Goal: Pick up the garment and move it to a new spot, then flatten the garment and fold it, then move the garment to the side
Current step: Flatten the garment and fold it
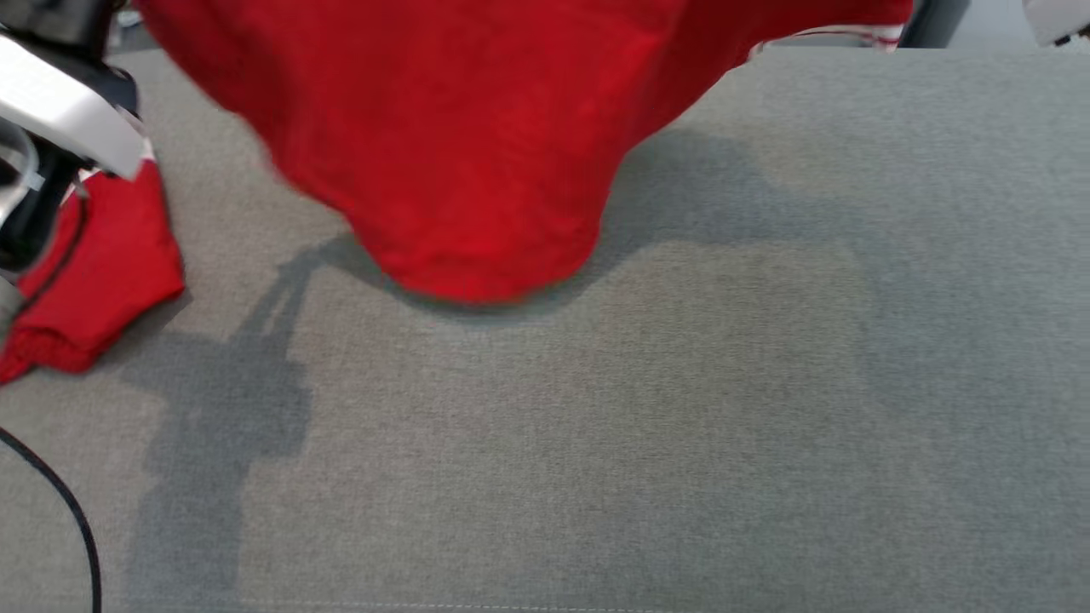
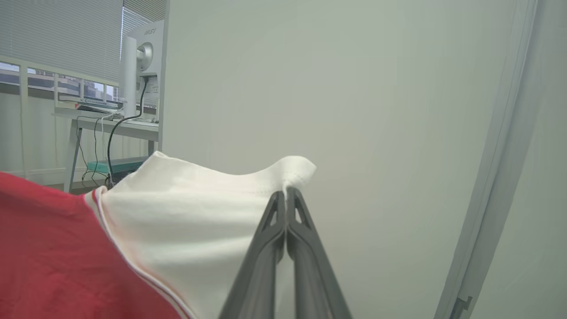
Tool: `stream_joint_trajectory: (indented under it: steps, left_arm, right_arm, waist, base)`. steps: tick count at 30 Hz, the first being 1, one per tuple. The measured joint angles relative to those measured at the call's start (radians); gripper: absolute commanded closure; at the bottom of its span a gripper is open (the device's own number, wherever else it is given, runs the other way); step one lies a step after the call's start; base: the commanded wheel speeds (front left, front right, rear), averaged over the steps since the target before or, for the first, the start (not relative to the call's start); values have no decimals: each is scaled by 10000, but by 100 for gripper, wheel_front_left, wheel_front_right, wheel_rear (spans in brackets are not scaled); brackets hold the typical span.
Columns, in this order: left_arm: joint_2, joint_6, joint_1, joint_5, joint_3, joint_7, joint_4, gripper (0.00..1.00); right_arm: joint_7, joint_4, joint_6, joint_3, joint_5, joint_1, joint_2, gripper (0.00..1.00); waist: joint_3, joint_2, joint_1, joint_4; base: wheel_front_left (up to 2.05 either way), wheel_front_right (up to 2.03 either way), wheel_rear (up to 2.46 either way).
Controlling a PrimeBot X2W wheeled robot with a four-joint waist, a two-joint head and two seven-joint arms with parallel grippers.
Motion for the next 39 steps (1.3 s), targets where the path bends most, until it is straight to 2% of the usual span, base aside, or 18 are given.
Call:
stream_joint_trajectory:
  steps: [5, 8, 12, 16, 19, 22, 24, 26, 28, 30, 32, 34, 39]
  left_arm:
    - [165, 0, -245, -529, -199, -418, -159, 100]
    - [316, 2, 731, -1185, -909, -445, -723, 100]
    - [673, 2, 2941, -2431, -2240, 109, -1641, 100]
    - [1507, 4, 4229, -3388, -3507, 1425, -2729, 100]
    - [2199, 4, 4630, -4153, -4100, 2272, -3827, 100]
    - [2901, 4, 4707, -4619, -4266, 2619, -4895, 100]
    - [3457, 4, 4775, -5427, -4370, 3037, -6059, 100]
    - [3779, 4, 4977, -5685, -4412, 3185, -6604, 100]
    - [4006, 247, 5147, -5695, -4303, 2886, -6855, 100]
    - [4069, 548, 5258, -5768, -4136, 2483, -6989, 100]
    - [3933, 769, 5417, -5866, -4042, 2092, -6995, 100]
    - [3643, 888, 5567, -5875, -4050, 1866, -6886, 100]
    - [2479, 1001, 5690, -5944, -3963, 1225, -5776, 100]
  right_arm:
    - [-17, -453, 0, -107, -2, 93, 8, 100]
    - [-52, -1181, -2, 936, 631, 1007, -199, 100]
    - [583, -2548, 0, 2585, 2092, 2602, -903, 100]
    - [1641, -3958, 0, 3917, 3559, 3560, -2010, 100]
    - [2504, -4899, -2, 4485, 4608, 3948, -2744, 100]
    - [3195, -5892, -2, 4683, 5601, 4246, -3394, 100]
    - [3758, -6916, -2, 4780, 6489, 4513, -3994, 100]
    - [3824, -7448, -2, 4775, 6684, 4621, -4297, 100]
    - [3682, -7674, -2, 4625, 6585, 4627, -4452, 100]
    - [3444, -7634, -2, 4546, 6370, 4638, -4443, 100]
    - [3156, -7459, -2, 4543, 6280, 4706, -4140, 100]
    - [2940, -7031, -2, 4543, 6073, 4848, -3603, 100]
    - [2391, -5170, -2, 4460, 5745, 4997, -1908, 100]
  waist:
    - [-185, 0, 0, -244]
    - [-276, 0, 0, -265]
    - [-325, 0, 0, -209]
    - [-417, 0, 0, -147]
    - [-487, 0, 0, -124]
    - [-592, 0, 0, -165]
    - [-769, 0, 0, -253]
    - [-868, 0, 0, -356]
    - [-927, 0, 0, -503]
    - [-935, 0, 0, -655]
    - [-835, 0, 0, -762]
    - [-643, 0, 0, -826]
    - [70, 0, 0, -909]
  base:
    - [0, 0, 0]
    - [0, 0, 0]
    - [0, 0, 0]
    - [0, 0, 0]
    - [0, 0, 0]
    - [0, 0, 0]
    - [0, 0, 0]
    - [0, 0, 0]
    - [0, 0, 0]
    - [0, 0, 0]
    - [0, 0, 0]
    - [0, 0, 0]
    - [0, 0, 0]
